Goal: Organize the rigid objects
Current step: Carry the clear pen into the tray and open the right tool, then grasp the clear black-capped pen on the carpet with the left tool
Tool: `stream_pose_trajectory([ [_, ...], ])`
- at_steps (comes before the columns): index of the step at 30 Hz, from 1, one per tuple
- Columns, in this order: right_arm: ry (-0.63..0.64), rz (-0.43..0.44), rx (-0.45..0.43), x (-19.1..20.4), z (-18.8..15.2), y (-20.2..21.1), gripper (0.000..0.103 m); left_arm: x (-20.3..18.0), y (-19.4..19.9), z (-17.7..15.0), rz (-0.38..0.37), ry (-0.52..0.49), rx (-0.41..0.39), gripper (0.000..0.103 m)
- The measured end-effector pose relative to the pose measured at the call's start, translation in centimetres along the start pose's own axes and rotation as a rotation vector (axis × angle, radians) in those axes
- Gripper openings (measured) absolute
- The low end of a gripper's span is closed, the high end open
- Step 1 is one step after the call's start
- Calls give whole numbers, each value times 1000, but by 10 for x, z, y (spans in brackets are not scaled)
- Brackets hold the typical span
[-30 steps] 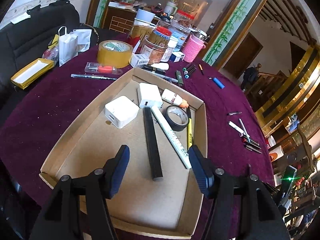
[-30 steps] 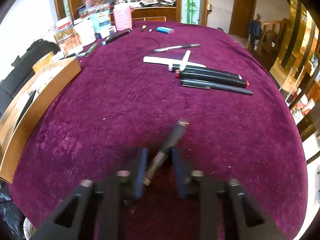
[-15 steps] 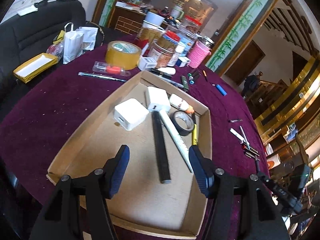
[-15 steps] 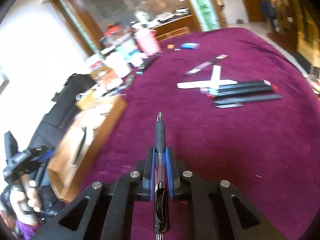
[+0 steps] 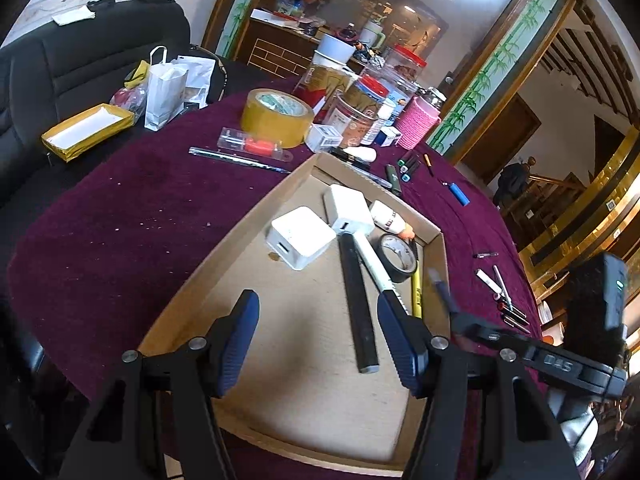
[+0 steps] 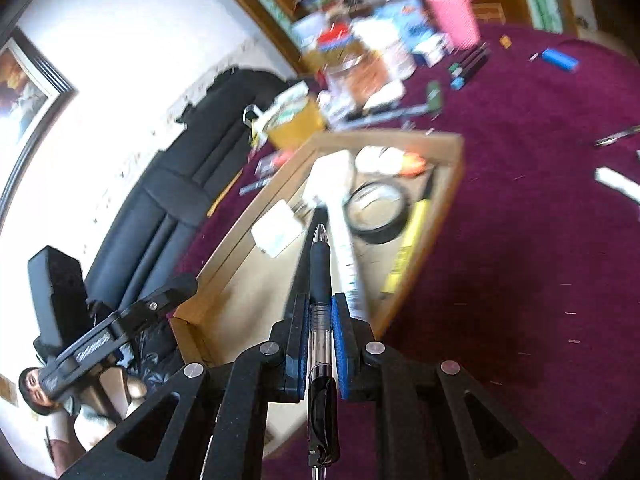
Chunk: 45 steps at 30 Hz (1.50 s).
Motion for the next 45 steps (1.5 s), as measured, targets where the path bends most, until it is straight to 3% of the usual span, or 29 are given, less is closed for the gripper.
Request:
stream_pose_trajectory([
  [7, -22, -77, 117, -3, 10, -60, 12, 11, -2, 5, -15, 10, -1, 61],
  [11, 37, -213, 116, -1, 21, -75, 12, 14, -7, 5, -21, 19, 16, 61],
  [15, 19, -244, 123, -10, 34, -84, 12, 13, -11, 2, -20, 23, 31, 62],
  [19, 35, -243, 122, -10, 41, -84, 21, 8, -13, 1, -19, 9, 41, 62],
  [22, -19, -124, 70, -12, 44, -66, 33, 5, -17, 5, 3, -3, 63, 67],
  [25, 6, -79, -23, -8, 47, -38, 43, -3, -20, 7, 15, -32, 76, 68],
  [28, 53, -117, -154, -13, 47, -1, 48, -13, -27, 14, 59, -66, 92, 68],
  [32, 53, -180, -267, -33, 51, 34, 48, -29, -44, 25, 156, -153, 106, 68],
  [33, 48, -195, -282, -40, 51, 42, 48, -33, -54, 29, 166, -175, 139, 65],
  [36, 24, -224, -324, -59, 52, 64, 48, -36, -87, 35, 219, -194, 241, 45],
  [38, 9, -238, -358, -72, 52, 80, 48, -36, -106, 41, 234, -174, 295, 44],
  [45, -70, -260, -408, -122, 52, 110, 48, -51, -124, 72, 269, -123, 257, 50],
])
Point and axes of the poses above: each gripper's, at about its wrist camera, not at the fingertips, and y roughly against the way its jaws point, x to its left, z to its top, the point moved 1 cm from there along -y, roughly the way its jaws point, and after that the axes turned 11 degrees about z, right-handed, at the moved point
